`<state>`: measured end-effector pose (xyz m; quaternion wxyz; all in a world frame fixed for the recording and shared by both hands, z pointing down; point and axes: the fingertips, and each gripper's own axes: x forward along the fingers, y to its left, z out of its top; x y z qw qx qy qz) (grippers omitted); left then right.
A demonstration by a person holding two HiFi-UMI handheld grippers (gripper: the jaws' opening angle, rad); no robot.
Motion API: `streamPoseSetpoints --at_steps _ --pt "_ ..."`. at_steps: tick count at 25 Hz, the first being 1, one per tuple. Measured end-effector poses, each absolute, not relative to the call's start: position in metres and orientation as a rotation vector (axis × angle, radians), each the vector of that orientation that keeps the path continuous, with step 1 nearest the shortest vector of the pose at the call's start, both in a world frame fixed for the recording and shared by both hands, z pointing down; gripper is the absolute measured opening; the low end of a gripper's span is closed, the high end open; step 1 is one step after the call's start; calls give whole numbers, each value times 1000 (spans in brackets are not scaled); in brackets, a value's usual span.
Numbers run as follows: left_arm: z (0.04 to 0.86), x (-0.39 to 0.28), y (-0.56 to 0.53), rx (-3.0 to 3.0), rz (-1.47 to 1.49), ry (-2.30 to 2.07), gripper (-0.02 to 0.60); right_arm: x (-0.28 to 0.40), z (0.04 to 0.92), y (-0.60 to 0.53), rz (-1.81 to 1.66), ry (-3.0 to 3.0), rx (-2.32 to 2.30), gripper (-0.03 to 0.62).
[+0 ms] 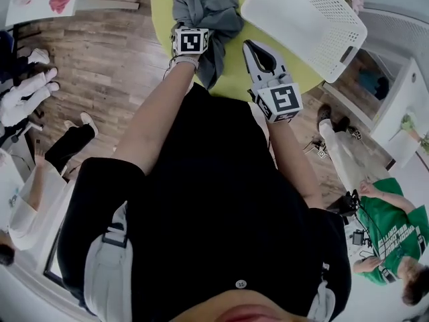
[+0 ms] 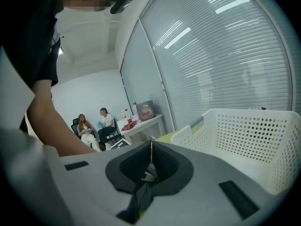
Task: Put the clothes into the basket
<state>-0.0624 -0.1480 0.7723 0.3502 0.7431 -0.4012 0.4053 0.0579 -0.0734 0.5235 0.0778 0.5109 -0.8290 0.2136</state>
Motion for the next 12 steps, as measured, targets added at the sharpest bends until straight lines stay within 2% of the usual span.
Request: streamPoseSetpoints --at_steps 8,12 --pt "771 -60 -152 1931 1066 -1001 460 53 517 -74 620 -2476 1531 26" --pt "765 -62 -151 1950 1070 -938 402 46 509 -77 593 -2485 1523 26"
